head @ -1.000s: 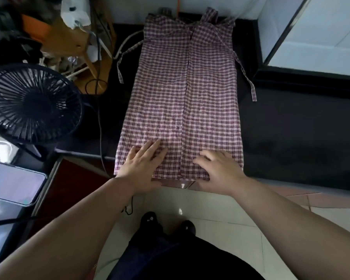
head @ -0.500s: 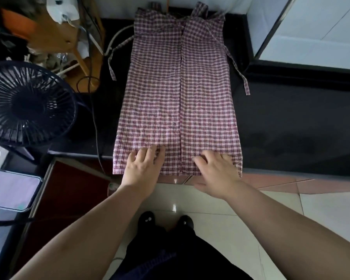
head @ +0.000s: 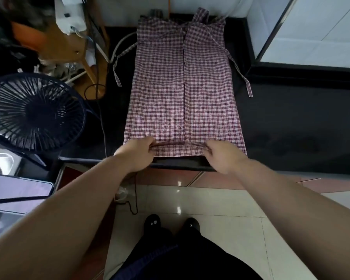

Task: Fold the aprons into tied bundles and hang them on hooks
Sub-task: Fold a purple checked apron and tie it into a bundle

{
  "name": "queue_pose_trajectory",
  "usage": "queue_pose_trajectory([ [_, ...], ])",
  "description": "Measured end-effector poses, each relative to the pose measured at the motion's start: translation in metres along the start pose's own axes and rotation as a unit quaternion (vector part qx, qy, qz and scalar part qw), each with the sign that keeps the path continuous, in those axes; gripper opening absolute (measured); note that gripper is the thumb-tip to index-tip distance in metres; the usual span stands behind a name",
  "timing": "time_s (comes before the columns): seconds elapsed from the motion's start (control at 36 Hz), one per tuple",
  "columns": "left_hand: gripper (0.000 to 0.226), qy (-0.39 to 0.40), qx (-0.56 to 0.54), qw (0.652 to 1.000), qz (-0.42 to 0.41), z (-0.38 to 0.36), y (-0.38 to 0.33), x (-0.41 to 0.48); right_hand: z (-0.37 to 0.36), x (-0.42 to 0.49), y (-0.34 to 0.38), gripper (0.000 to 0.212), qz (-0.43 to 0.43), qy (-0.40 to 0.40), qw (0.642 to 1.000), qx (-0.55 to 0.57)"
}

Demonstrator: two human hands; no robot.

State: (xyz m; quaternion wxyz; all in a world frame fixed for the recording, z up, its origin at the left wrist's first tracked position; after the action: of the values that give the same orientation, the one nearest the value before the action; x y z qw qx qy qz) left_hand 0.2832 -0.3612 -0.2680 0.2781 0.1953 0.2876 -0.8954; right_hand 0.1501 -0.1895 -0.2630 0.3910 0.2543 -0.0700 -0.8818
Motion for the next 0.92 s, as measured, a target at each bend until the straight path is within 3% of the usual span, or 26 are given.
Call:
queue_pose_trajectory([
  [0.08,0.014,0.006,-0.032,0.999,0.030,0.009,0.009,0.010,0.007,0.012,-0.009,0.028,-0.034,0.038,0.999,-0.019],
  [0.14,0.002,-0.006,-0.062,0.996,0.056,0.014,0.019,0.017,0.008,0.018,-0.019,0.029,-0.063,0.048,0.997,-0.027],
  [0.25,0.022,-0.046,-0.190,0.974,0.117,0.017,0.040,0.021,0.010,0.025,-0.031,0.028,-0.109,0.028,0.993,-0.035],
  [0.36,0.013,-0.128,-0.280,0.940,0.148,0.017,0.060,0.017,0.013,0.025,-0.039,0.014,-0.145,-0.020,0.989,0.010],
  [0.53,0.024,-0.201,-0.221,0.941,0.157,0.016,0.063,0.010,0.026,0.014,-0.063,0.022,-0.212,-0.081,0.966,0.124],
  [0.64,0.024,-0.233,-0.172,0.945,0.153,0.016,0.055,0.007,0.026,0.008,-0.085,0.011,-0.241,-0.126,0.943,0.192],
  [0.78,0.033,-0.243,-0.102,0.943,0.204,0.015,0.069,0.004,0.018,0.007,-0.100,0.025,-0.294,-0.114,0.930,0.187],
  [0.92,0.035,-0.260,-0.080,0.940,0.206,0.018,0.065,0.003,0.017,-0.004,-0.095,0.023,-0.337,-0.130,0.914,0.184],
])
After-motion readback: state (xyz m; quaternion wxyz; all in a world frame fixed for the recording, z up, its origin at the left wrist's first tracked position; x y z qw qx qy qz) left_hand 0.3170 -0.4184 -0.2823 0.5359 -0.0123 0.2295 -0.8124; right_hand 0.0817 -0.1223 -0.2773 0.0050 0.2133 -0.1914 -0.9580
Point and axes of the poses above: each hand's wrist, its own x-axis towards the middle knuckle, its own z-axis out of the back of the hand, y = z × x, the point moved 7 cm from there along x, towards the middle knuckle, and after that the axes turned 2 degrees about -z, right-handed, at the moved point
